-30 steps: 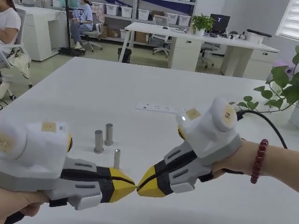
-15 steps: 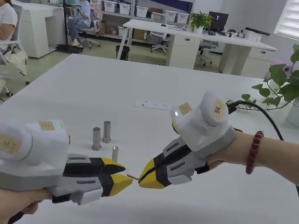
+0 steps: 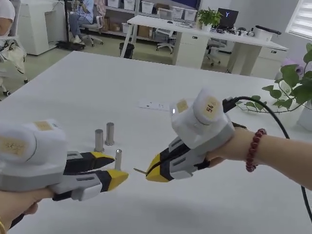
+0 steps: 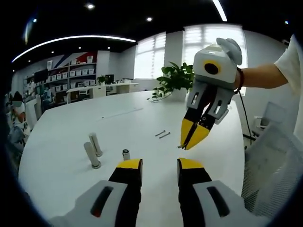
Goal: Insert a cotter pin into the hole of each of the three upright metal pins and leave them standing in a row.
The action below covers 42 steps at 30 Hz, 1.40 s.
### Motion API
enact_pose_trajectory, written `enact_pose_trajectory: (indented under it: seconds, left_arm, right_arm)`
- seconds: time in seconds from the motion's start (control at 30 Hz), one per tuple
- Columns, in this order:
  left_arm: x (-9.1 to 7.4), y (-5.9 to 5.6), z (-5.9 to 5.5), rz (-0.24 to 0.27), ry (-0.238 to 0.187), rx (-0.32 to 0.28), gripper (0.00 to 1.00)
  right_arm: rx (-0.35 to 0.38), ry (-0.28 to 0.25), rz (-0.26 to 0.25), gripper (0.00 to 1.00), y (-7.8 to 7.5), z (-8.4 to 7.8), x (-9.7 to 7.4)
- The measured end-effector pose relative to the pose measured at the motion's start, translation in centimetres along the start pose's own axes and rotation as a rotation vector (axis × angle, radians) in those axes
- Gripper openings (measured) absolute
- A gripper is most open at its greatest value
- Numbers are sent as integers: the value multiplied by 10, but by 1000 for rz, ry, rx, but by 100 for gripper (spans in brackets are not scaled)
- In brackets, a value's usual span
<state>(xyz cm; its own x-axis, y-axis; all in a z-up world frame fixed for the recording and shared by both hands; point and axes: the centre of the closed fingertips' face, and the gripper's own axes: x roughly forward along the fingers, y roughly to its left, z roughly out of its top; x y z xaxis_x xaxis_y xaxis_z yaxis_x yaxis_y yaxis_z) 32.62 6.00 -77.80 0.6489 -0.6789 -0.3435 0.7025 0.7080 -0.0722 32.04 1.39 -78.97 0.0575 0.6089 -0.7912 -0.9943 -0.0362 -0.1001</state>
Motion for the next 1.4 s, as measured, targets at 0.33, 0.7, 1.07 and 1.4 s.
enact_pose_trajectory:
  seconds: [0.33,0.7,1.07,1.4]
  left_arm:
    - [14,25,-3,85,8,17,28]
    - [26,46,-14,138,50,17,27]
    - [40,56,-21,162,76,0,24]
    - [47,59,-25,166,95,-17,22]
  right_arm:
    - [3,96,-44,2,-27,-7,9]
    - [5,189,-34,2,-42,-11,22]
    - [-1,250,-36,2,-56,-12,30]
    - [1,293,-31,2,-61,-15,40]
